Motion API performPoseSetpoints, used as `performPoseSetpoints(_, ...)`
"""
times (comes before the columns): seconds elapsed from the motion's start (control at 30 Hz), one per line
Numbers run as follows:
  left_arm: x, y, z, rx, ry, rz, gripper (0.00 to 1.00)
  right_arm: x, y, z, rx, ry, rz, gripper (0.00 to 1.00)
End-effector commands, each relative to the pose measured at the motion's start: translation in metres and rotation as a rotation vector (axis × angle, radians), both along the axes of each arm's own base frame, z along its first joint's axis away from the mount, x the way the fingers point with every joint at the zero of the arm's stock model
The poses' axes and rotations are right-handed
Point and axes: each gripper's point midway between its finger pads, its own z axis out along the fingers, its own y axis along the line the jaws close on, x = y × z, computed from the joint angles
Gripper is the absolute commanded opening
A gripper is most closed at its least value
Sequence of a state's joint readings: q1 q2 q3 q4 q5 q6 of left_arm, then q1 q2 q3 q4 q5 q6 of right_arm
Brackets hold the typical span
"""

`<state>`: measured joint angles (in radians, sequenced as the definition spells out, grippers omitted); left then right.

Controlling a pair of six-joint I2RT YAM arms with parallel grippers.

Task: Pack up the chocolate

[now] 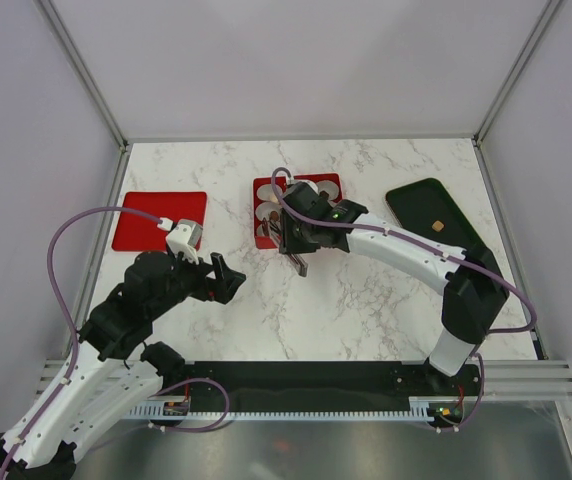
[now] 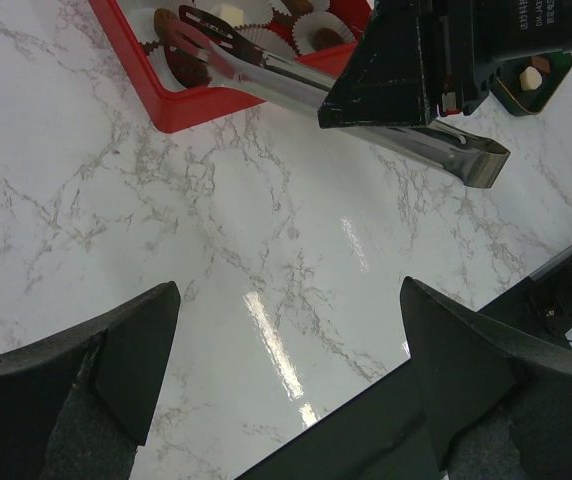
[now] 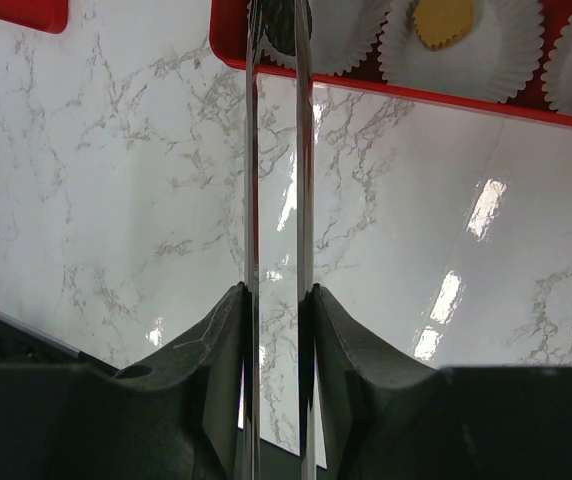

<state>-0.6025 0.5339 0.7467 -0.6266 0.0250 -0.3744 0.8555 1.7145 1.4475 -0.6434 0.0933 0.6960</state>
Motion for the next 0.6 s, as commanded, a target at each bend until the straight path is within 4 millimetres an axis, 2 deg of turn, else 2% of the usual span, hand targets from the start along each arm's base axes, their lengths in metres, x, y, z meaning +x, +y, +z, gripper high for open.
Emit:
performPoseSetpoints(0.0, 0.0035, 0.0012, 0.005, -0.011, -0.014, 0.022, 0.99, 0.0108, 0.0121, 0.0173, 0.053, -0.048, -0.014, 0.38)
performPoseSetpoints(0.57, 0.0034, 0.0008, 0.004, -0.008, -0.01, 0.021, 0.99, 0.013, 0.0105, 0.0122, 0.027, -0.055, -0.018, 0.44)
